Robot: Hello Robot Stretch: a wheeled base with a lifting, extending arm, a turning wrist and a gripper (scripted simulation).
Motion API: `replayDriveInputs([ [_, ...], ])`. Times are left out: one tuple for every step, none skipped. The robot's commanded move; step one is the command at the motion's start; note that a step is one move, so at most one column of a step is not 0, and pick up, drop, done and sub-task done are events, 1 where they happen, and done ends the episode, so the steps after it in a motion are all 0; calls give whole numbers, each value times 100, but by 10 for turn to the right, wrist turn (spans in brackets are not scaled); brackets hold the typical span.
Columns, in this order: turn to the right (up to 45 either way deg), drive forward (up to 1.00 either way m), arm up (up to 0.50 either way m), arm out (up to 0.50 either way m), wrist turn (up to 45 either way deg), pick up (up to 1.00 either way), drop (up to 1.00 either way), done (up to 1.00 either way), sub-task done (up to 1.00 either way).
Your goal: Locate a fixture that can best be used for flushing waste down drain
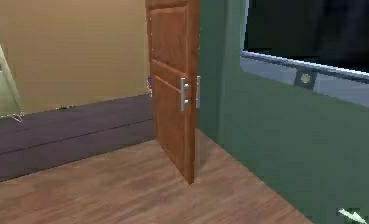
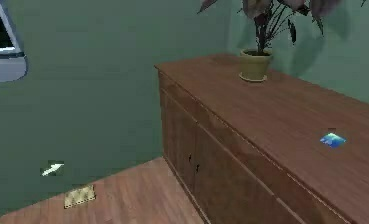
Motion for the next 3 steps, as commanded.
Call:
replayDriveInputs([
  [-420,0,0,0,0,0,0,0,0],
  [0,100,0,0,0,0,0,0,0],
  [0,100,0,0,0,0,0,0,0],
])
